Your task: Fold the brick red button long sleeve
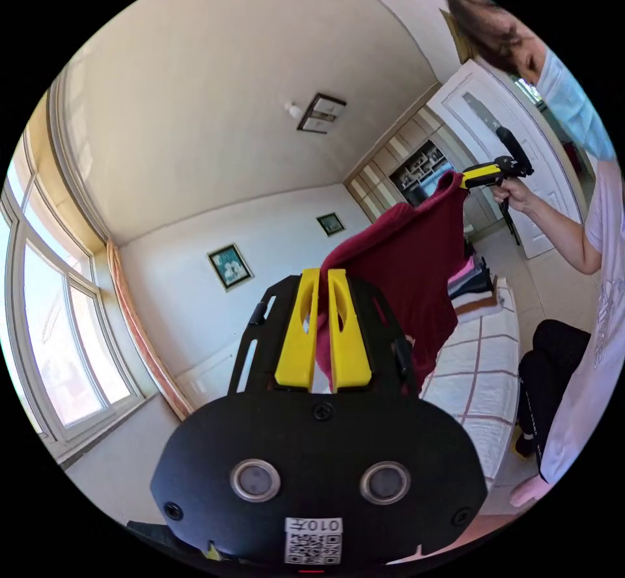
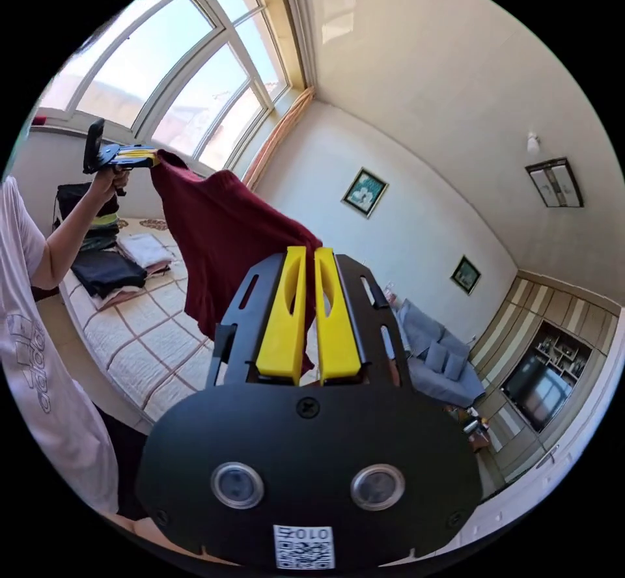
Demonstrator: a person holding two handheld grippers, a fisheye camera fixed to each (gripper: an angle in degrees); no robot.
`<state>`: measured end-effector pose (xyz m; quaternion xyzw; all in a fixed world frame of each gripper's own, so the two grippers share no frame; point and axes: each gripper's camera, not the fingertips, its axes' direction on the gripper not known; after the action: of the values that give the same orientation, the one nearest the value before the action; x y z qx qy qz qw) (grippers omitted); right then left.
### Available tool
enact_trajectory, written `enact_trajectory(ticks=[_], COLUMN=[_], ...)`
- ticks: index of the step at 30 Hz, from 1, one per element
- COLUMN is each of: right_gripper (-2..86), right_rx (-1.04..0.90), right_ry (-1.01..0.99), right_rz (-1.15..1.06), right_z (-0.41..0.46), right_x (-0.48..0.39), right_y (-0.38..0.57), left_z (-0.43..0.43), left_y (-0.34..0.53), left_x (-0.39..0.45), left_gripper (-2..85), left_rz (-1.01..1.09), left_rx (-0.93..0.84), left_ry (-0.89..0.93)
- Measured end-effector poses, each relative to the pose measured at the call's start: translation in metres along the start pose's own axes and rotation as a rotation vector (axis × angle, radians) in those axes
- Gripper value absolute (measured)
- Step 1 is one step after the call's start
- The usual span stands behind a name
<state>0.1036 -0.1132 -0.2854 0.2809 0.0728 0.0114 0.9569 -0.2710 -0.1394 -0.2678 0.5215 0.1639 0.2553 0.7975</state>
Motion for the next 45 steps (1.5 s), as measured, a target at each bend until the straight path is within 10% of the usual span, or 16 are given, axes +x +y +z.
enact_trajectory(ticks=[9, 20, 26, 45], right_gripper=[3.6, 3.6, 3.6, 3.9], right_rx=[0.055, -0.321, -0.152, -0.766], right_ry=[0.003, -0.240, -0.037, -0.541], right_rz=[-0.057, 0.086, -0.001, 0.262], right_z=[-0.073, 0.198, 0.221, 0.343], right_x=[0.012, 0.030, 0.062, -0.118], right_y=[-0.047, 0.018, -0.027, 0.408], left_z=[-0.069, 0.173, 0.204, 0.264], left_y=[-0.056, 0.097, 0.034, 0.335], left_x=[-0.022, -0.090, -0.093, 0.271], left_gripper=[-0.1, -0.1, -0.1, 0.0], left_rz=[0.083, -0.385, -0.108, -0.017], left_rx=[0.003, -0.362, -0.226, -0.988], left_ry=[-0.003, 0.316, 0.128, 0.577])
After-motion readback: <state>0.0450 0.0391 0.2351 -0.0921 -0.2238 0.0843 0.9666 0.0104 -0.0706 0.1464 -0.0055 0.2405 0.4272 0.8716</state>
